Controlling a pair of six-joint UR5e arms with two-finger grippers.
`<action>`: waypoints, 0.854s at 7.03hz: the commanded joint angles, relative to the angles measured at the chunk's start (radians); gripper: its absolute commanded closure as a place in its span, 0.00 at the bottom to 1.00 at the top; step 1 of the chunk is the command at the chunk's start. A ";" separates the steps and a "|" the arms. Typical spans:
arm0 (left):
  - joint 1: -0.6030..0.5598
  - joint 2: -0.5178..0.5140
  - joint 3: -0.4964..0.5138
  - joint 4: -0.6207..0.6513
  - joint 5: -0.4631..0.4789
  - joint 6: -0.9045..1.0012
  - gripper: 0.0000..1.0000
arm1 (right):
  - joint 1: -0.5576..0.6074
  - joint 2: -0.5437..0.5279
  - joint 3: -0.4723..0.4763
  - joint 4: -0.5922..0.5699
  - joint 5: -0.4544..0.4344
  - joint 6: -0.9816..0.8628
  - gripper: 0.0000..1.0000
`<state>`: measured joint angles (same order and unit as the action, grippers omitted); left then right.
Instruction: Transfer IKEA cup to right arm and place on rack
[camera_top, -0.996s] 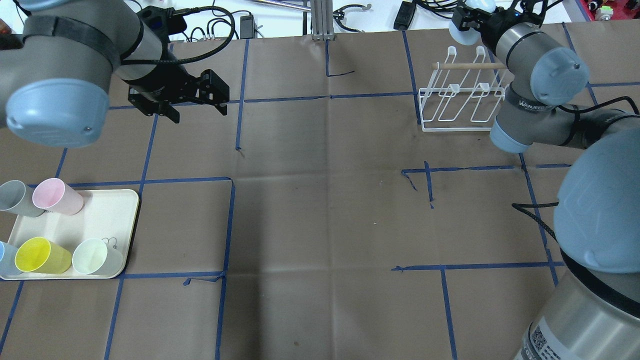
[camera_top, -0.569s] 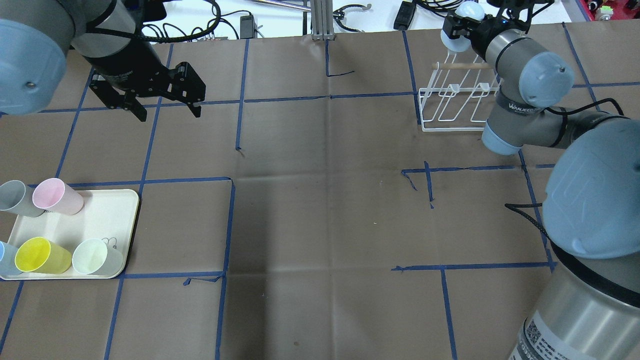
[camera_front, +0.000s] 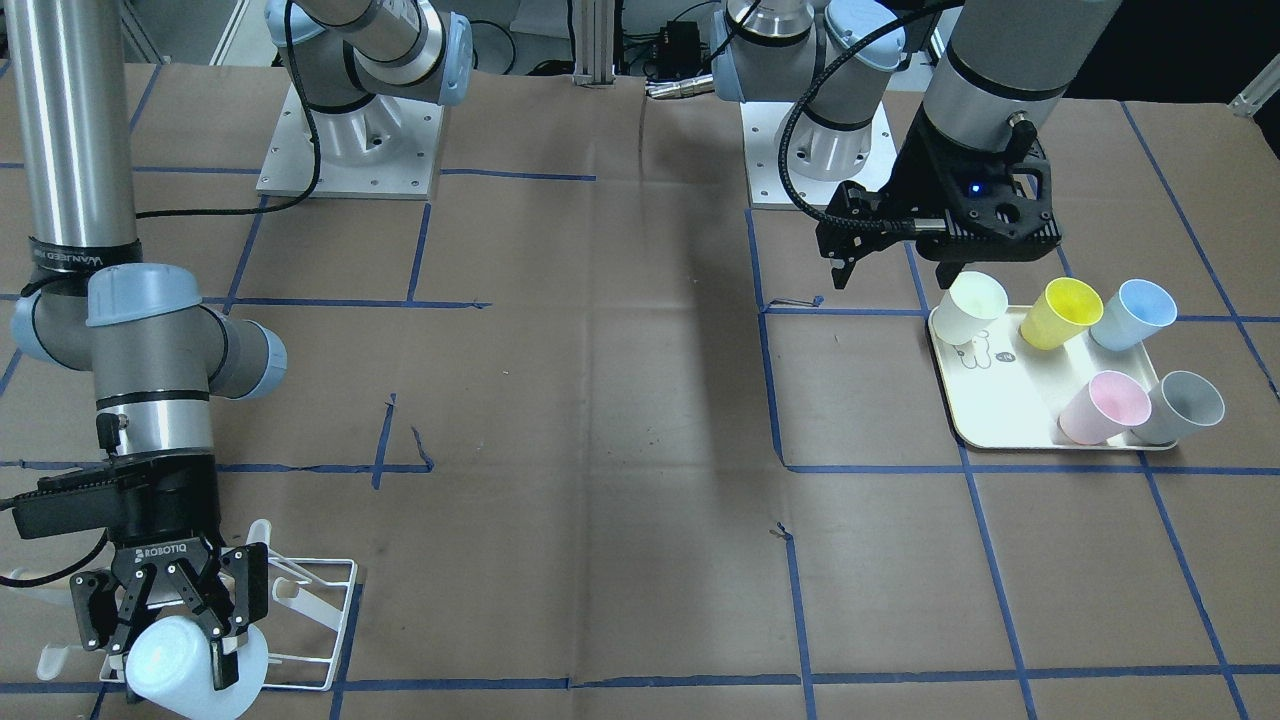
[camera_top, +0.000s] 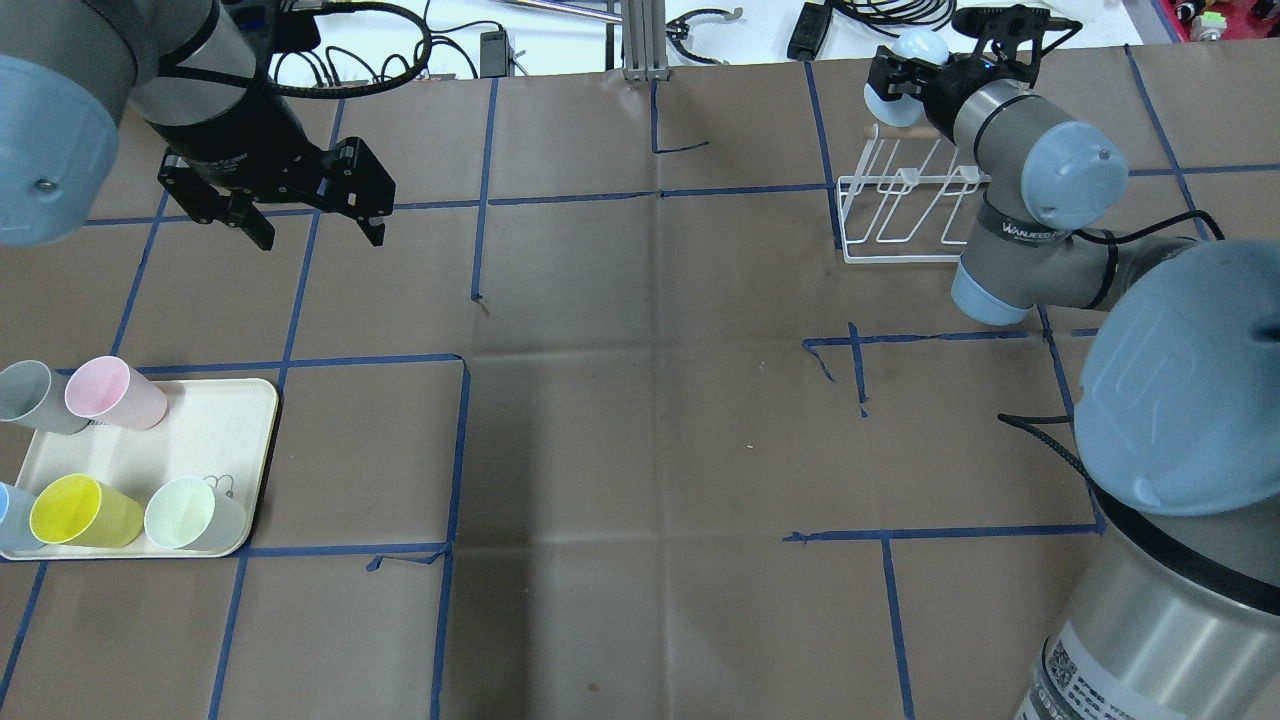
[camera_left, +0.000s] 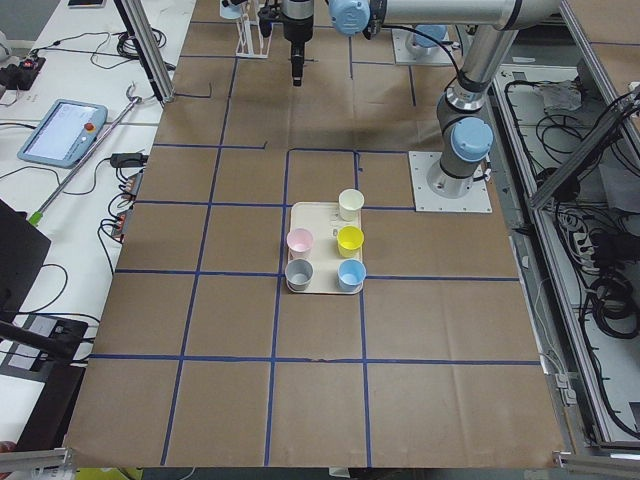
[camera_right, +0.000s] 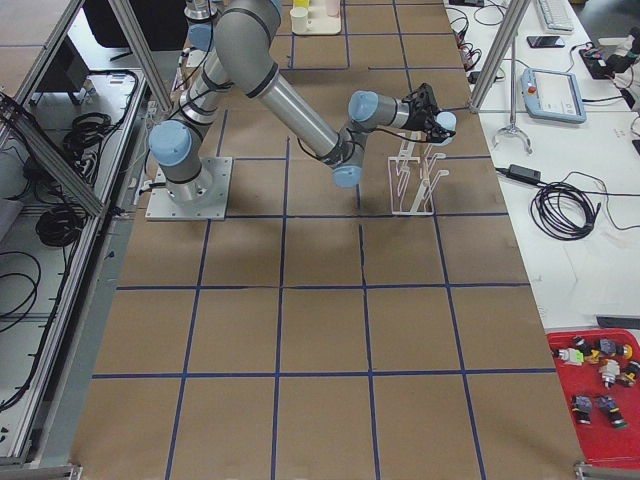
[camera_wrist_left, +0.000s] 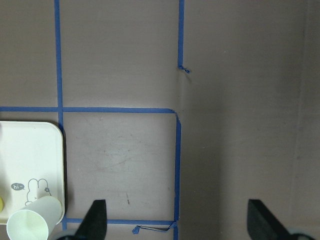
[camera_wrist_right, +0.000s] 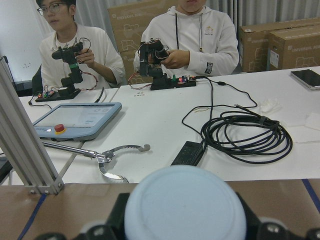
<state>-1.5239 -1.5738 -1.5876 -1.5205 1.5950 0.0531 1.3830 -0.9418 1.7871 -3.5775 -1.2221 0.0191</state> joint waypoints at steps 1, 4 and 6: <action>0.161 0.053 -0.085 -0.009 -0.004 0.178 0.01 | 0.001 -0.002 0.009 0.002 0.001 -0.002 0.72; 0.416 0.252 -0.369 0.032 0.000 0.454 0.03 | 0.001 -0.009 0.009 0.003 0.000 -0.008 0.01; 0.592 0.302 -0.478 0.095 -0.003 0.632 0.03 | 0.001 -0.015 0.008 0.006 0.000 -0.010 0.00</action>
<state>-1.0324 -1.3019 -2.0005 -1.4630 1.5932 0.5813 1.3837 -0.9529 1.7960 -3.5723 -1.2230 0.0102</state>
